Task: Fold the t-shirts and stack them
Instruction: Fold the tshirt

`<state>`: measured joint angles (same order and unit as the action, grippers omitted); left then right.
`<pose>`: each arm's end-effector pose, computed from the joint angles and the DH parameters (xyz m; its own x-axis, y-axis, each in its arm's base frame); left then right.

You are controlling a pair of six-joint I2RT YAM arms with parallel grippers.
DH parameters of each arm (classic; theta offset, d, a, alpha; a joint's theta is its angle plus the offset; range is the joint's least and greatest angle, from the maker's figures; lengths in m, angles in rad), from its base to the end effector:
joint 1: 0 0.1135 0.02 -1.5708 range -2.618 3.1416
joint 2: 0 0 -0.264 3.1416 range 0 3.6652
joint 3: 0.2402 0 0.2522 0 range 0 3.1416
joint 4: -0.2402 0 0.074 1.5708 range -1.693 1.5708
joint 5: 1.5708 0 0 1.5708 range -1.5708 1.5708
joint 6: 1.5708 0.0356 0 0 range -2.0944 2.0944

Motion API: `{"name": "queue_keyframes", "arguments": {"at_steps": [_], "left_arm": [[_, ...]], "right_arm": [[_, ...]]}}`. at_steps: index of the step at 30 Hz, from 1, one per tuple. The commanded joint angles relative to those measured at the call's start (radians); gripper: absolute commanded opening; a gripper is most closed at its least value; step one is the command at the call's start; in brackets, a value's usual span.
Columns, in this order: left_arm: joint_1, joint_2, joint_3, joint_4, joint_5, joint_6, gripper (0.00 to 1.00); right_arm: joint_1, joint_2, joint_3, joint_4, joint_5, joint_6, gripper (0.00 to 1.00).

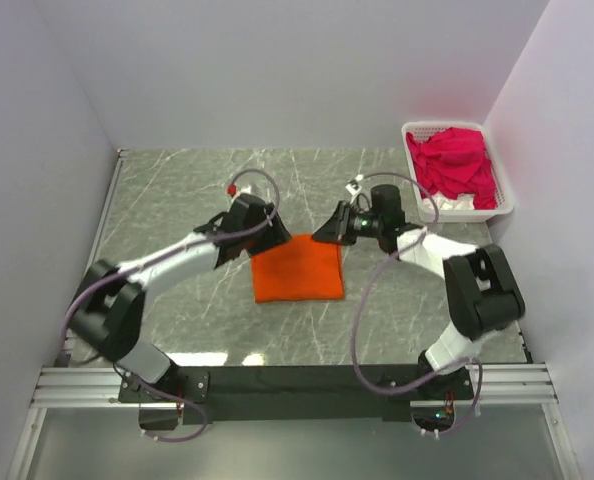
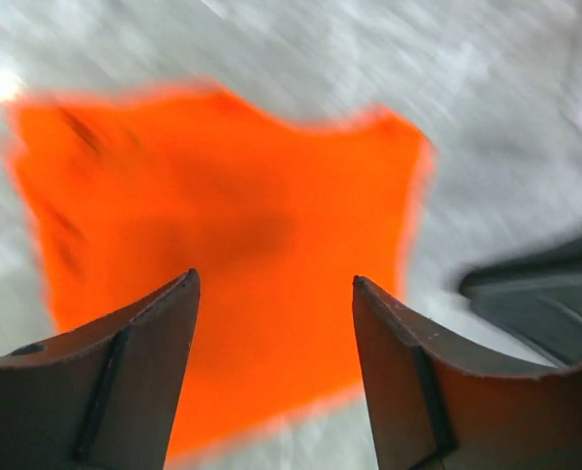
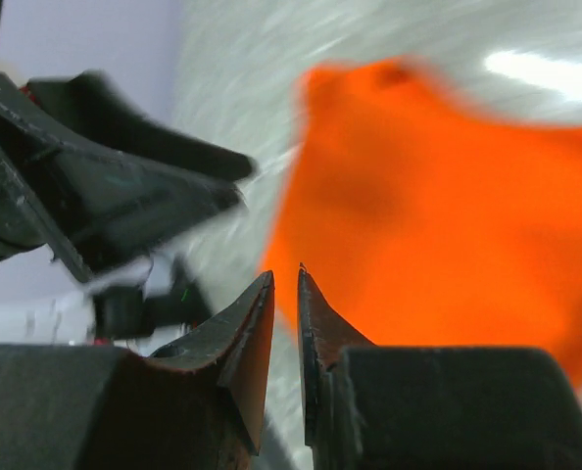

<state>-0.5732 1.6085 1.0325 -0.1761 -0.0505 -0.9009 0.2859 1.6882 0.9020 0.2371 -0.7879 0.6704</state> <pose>0.2934 -0.1873 0.2194 -0.7567 -0.4434 -0.4805 -0.1329 0.8238 -0.5510 0.3296 0.1232 0.1930 -0.8764 0.1992 -0.4385 -0.2993 0.4881 0.8199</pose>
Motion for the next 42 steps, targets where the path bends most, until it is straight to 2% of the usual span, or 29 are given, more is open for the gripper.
{"name": "queue_keyframes", "arguments": {"at_steps": [1,4,8,10,11,15,19,22,23,26,31,36,40,42], "left_arm": [[-0.103,-0.142,-0.083,-0.045,-0.018,-0.085,0.69],[-0.171,-0.200,-0.190,-0.005,0.003,-0.145,0.61],[-0.195,-0.159,-0.297,0.078,0.009,-0.176,0.38],[-0.194,-0.136,-0.318,0.110,-0.020,-0.170,0.29],[-0.194,-0.107,-0.330,0.124,-0.034,-0.171,0.21],[-0.174,-0.027,-0.350,0.136,-0.054,-0.187,0.12],[-0.142,-0.015,-0.406,0.155,-0.005,-0.223,0.09],[-0.142,-0.070,-0.425,0.118,-0.011,-0.222,0.10],[-0.140,-0.105,-0.427,0.107,-0.014,-0.221,0.11],[-0.140,-0.165,-0.425,0.072,-0.020,-0.216,0.13],[-0.140,-0.225,-0.422,0.052,-0.026,-0.228,0.15],[-0.133,-0.222,-0.440,0.063,-0.071,-0.234,0.15],[-0.082,-0.144,-0.482,0.102,-0.023,-0.254,0.13],[-0.079,-0.134,-0.483,0.099,0.006,-0.254,0.13]], "right_arm": [[0.125,-0.110,-0.067,0.030,-0.083,0.008,0.23],[0.185,-0.134,-0.159,0.115,-0.103,0.050,0.16],[0.251,-0.018,-0.207,0.221,-0.128,0.089,0.00],[0.253,0.040,-0.215,0.240,-0.132,0.103,0.00],[0.249,0.095,-0.216,0.260,-0.129,0.104,0.00],[0.199,0.212,-0.225,0.283,-0.111,0.132,0.00],[0.128,0.231,-0.281,0.367,-0.148,0.187,0.00],[0.104,0.128,-0.262,0.187,-0.111,0.059,0.00],[0.099,0.070,-0.256,0.074,-0.078,0.019,0.00],[0.055,0.004,-0.242,-0.049,-0.048,-0.095,0.00],[-0.007,0.082,-0.252,-0.078,-0.065,-0.106,0.00],[-0.027,0.153,-0.244,-0.124,-0.053,-0.117,0.00],[-0.030,0.095,-0.221,-0.192,0.022,-0.146,0.00],[-0.028,0.045,-0.204,-0.287,0.071,-0.193,0.00]]}}
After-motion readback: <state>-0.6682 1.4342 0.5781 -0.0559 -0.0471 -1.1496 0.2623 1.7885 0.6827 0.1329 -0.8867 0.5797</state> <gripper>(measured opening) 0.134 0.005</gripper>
